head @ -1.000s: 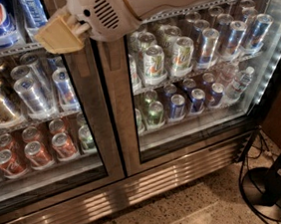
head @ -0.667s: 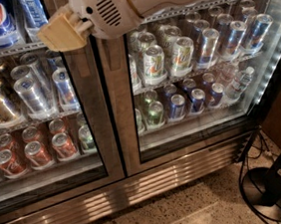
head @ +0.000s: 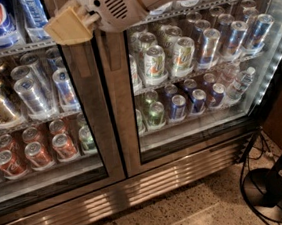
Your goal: Open left fridge door
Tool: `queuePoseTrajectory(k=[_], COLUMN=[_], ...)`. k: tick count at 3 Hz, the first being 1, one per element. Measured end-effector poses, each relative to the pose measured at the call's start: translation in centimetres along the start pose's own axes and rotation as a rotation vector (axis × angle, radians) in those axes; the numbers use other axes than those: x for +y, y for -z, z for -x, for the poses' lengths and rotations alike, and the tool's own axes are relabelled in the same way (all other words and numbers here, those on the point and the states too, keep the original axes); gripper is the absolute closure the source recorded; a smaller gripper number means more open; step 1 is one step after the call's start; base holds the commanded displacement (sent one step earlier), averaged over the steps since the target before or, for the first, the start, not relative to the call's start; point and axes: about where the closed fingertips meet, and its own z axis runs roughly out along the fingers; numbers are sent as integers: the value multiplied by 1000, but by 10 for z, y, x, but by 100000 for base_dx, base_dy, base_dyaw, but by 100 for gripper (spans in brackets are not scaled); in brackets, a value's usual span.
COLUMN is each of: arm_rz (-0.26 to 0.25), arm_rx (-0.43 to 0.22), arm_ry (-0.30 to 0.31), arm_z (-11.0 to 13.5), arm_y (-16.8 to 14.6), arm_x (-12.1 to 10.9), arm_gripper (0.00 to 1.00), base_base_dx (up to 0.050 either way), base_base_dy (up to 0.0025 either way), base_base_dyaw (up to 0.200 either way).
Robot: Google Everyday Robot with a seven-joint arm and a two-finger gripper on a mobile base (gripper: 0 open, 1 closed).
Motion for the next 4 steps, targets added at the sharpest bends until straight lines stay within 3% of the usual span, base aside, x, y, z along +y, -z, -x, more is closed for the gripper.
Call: queuePoseTrajectory(k=[4], arm_rz=[0], arm_rx=[0], arm_ry=[0], arm_z=[-2], arm_y=[1], arm_x=[-24], arm_gripper=[100], base_base_dx=[0], base_base_dy=[0], base_base_dyaw=[0])
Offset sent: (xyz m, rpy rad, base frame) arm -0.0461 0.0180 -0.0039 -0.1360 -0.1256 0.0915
